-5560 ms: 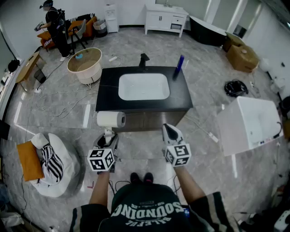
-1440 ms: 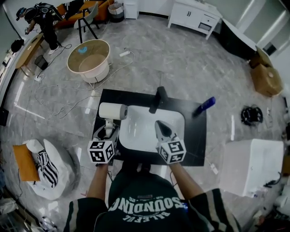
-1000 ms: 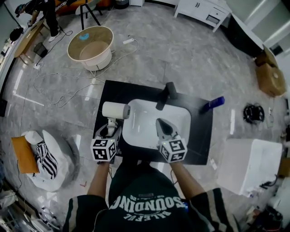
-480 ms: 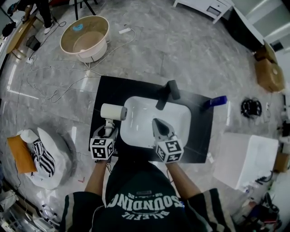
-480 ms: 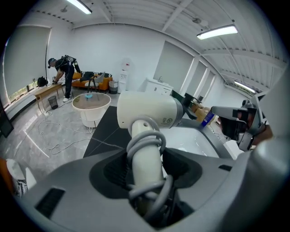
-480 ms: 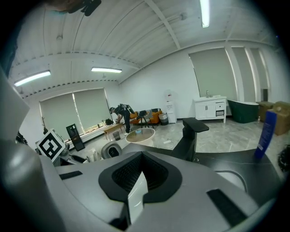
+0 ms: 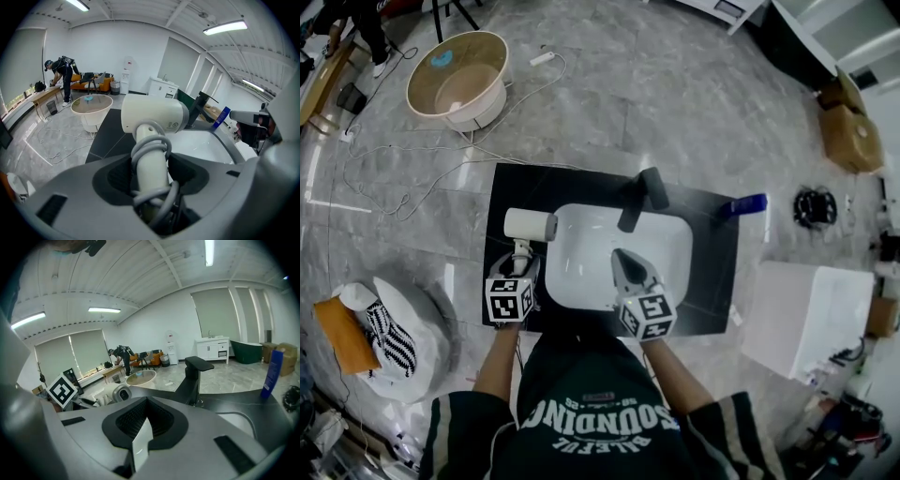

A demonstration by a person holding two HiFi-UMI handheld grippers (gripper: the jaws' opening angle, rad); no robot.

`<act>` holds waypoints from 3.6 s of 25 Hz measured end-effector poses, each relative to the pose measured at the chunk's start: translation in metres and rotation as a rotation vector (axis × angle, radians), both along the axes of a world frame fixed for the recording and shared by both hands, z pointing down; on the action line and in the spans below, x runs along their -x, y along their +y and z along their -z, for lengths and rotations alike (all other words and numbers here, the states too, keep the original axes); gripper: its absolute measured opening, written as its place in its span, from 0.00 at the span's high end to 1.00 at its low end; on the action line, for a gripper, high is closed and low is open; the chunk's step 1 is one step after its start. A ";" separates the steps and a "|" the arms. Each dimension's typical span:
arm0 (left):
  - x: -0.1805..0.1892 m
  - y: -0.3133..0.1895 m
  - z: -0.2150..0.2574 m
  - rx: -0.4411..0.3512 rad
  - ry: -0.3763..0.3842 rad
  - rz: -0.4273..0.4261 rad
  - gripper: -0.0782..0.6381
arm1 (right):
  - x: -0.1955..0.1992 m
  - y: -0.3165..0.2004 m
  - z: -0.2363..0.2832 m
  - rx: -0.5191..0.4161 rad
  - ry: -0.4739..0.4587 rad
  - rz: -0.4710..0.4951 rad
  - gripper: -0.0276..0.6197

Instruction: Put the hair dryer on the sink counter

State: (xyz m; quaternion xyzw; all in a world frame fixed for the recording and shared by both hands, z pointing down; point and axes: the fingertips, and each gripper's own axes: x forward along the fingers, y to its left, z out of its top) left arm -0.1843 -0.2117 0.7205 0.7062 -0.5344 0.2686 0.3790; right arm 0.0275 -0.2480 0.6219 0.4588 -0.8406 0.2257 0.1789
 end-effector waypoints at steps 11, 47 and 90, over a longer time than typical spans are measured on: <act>0.004 -0.058 -0.008 -0.012 -0.001 -0.017 0.58 | -0.003 -0.004 -0.010 0.026 0.020 -0.056 0.96; 0.014 -0.129 -0.059 0.072 -0.086 0.010 0.56 | -0.033 0.023 -0.019 0.076 0.029 -0.178 0.96; -0.106 -0.019 0.185 -0.488 -0.017 -0.199 0.89 | -0.080 0.010 0.084 -0.211 -0.070 -0.084 0.96</act>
